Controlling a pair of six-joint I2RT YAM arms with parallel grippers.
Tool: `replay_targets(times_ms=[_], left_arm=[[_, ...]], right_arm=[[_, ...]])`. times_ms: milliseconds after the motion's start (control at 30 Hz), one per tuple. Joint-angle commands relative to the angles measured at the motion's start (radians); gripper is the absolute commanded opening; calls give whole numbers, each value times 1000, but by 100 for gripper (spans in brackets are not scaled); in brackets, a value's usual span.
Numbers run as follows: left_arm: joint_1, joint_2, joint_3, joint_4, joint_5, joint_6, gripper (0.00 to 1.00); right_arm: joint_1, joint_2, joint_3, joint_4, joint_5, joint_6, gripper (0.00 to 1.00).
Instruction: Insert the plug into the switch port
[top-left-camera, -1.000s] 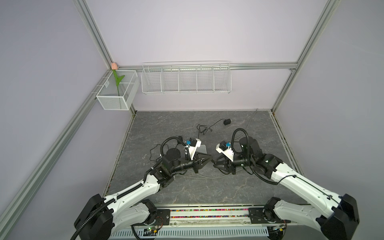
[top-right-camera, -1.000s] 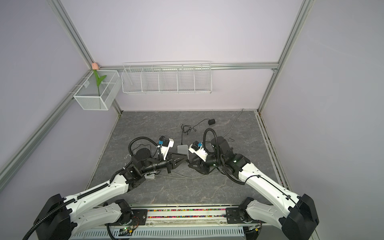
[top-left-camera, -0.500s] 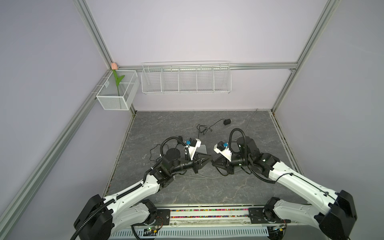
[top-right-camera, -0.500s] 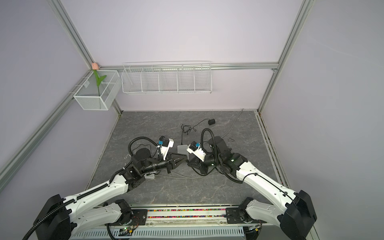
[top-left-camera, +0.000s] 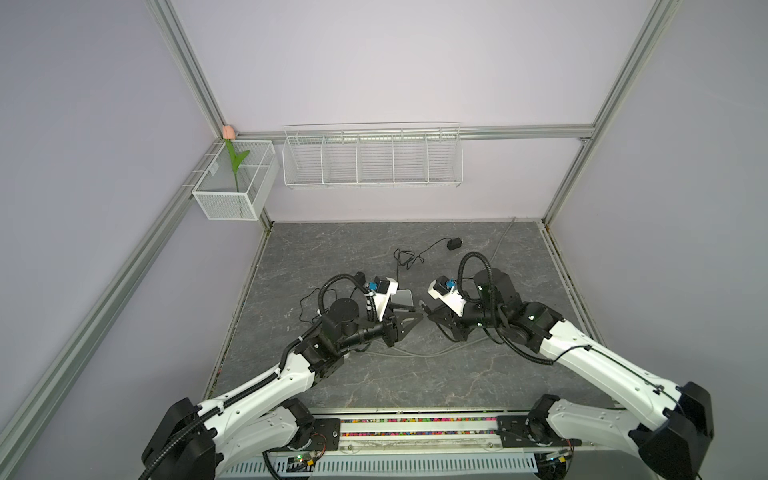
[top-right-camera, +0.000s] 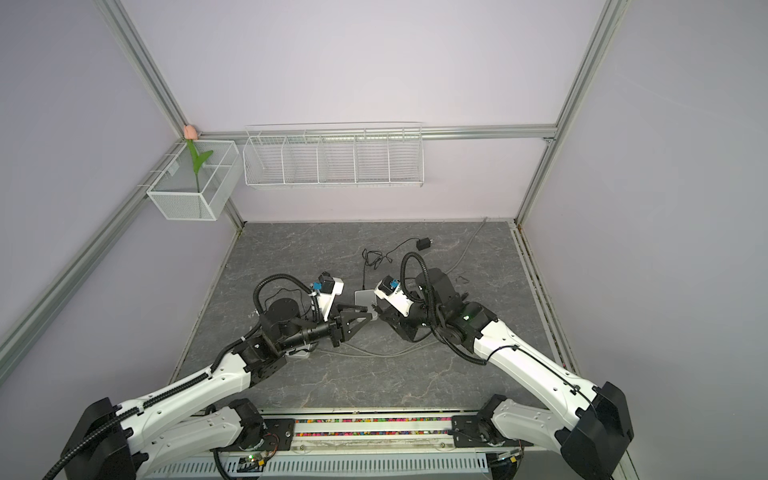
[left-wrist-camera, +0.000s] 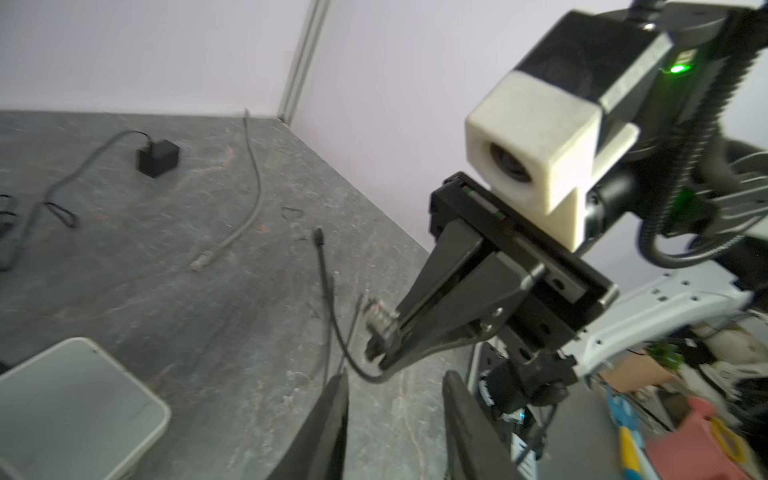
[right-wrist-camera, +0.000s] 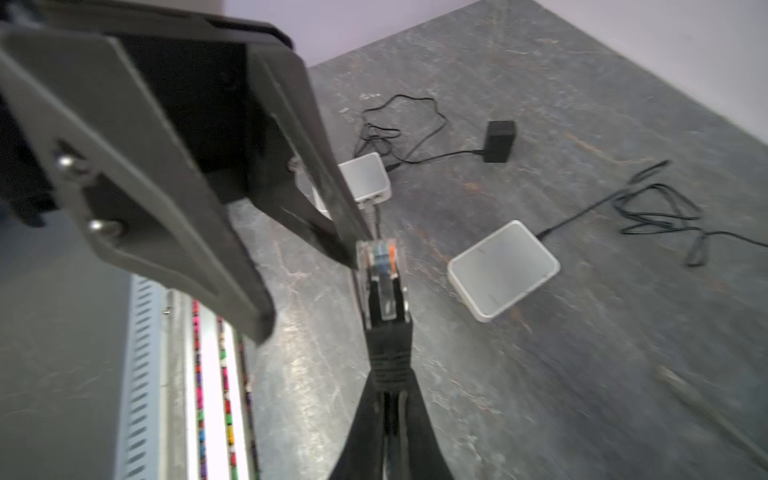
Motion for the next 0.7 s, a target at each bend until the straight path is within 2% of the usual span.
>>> replay_targets(times_ms=[0, 100, 167, 333, 500, 667], left_arm=[[23, -47, 18, -189, -275, -31, 45], [136, -12, 1, -231, -225, -111, 46], [190, 31, -14, -231, -198, -152, 45], [202, 160, -5, -231, -222, -162, 45], [204, 292, 53, -217, -222, -168, 44], [222, 412, 105, -225, -239, -185, 42]], right_arm=[[-2, 29, 64, -90, 312, -125, 7], [-1, 74, 80, -75, 498, -231, 7], [0, 97, 74, -46, 564, -294, 7], [-1, 182, 31, 53, 631, -413, 7], [-16, 362, 75, 115, 692, -510, 7], [-25, 504, 109, 140, 638, -529, 7]])
